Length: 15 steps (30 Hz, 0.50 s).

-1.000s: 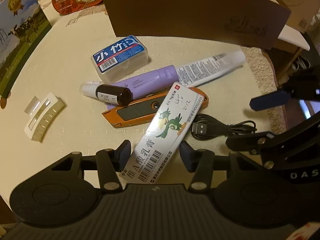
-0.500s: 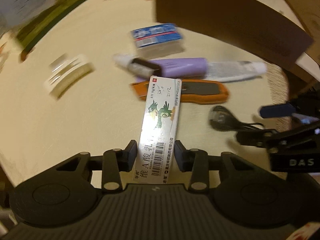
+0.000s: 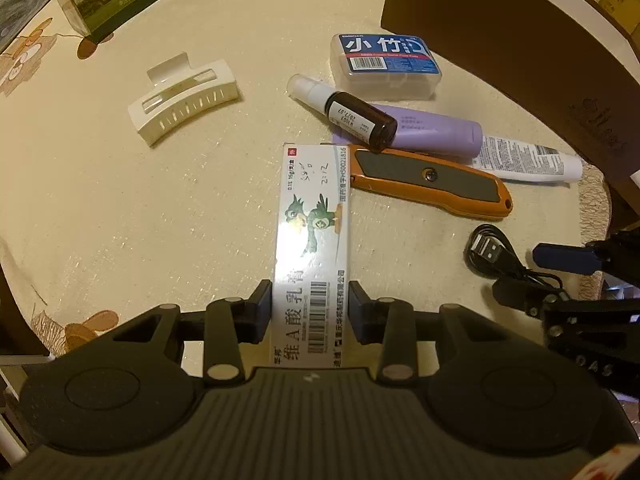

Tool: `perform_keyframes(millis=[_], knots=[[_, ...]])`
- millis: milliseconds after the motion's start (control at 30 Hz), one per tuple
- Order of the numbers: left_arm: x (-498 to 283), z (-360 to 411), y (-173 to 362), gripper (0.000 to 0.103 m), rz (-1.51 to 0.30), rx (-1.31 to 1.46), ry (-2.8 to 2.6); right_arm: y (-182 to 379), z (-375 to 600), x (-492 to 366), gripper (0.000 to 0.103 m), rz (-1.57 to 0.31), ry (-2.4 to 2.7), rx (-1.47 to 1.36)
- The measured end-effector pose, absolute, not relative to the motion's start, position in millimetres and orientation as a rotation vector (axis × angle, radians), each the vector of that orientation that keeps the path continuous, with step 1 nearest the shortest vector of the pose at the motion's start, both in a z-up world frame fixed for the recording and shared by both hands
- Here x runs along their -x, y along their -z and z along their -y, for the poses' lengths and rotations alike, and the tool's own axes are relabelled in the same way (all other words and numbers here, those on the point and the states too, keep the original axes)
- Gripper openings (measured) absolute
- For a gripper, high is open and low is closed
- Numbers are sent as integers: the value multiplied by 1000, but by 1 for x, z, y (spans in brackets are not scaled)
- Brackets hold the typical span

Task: Organize rigid objects
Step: 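Grasp the green-parrot ointment box with the left gripper while the right gripper grasps the black USB cable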

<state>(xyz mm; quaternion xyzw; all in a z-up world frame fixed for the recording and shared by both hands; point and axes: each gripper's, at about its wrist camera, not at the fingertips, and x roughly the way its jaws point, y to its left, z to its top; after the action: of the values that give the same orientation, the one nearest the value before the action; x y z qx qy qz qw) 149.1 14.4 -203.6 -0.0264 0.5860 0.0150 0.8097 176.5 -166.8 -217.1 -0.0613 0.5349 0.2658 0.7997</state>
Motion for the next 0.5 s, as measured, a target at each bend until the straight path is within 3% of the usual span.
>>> perform_keyframes(millis=[267,400,500], knots=[[-160,-13,210,34,-1262,44,-34,232,147,-167,26,-1094,-583,261],[-161,-10,212,33,-1257,14,-34,232,146,-165,11,-1094,-587,249],[-162,-6,208,33,-1248,-11,-32,231,147,-166,10,-1109,-571,210]])
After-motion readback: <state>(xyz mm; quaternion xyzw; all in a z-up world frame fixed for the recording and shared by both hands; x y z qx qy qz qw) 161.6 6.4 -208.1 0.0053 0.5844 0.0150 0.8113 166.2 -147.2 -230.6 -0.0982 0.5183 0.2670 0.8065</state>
